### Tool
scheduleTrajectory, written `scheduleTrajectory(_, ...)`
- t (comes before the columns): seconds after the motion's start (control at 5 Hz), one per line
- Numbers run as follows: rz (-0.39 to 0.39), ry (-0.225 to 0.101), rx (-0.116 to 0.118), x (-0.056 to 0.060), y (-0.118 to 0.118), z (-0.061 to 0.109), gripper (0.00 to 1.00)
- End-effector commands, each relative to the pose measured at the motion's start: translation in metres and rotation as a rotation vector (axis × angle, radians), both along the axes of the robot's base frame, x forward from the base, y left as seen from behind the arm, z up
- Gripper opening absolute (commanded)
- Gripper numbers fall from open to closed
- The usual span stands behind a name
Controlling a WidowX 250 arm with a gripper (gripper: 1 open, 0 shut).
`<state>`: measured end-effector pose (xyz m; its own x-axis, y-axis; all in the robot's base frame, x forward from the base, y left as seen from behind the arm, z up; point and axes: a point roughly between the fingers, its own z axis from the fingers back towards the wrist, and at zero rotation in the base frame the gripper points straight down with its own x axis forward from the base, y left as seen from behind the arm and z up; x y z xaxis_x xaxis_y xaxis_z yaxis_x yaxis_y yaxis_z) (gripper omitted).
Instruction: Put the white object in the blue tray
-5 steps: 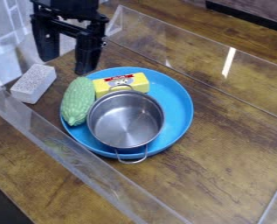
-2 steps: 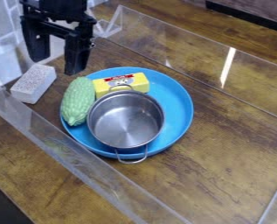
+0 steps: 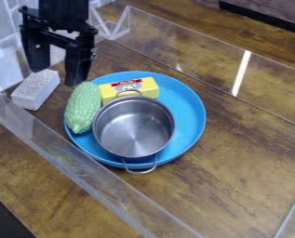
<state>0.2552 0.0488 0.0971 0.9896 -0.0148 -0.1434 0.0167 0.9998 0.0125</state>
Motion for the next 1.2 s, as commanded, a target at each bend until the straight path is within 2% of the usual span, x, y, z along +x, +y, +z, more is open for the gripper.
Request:
scheduleTrajectory(0.0,0.024,-0.032,-0.001,0.005,0.008,0.002,1.0)
scheduleTrajectory(0.4,0.033,-0.031,-0.01,0.012,0.01,-0.007,1.0)
scheduleTrajectory(1.0,0.033,-0.036,-0.01,0.017,0.012,-0.009,1.0)
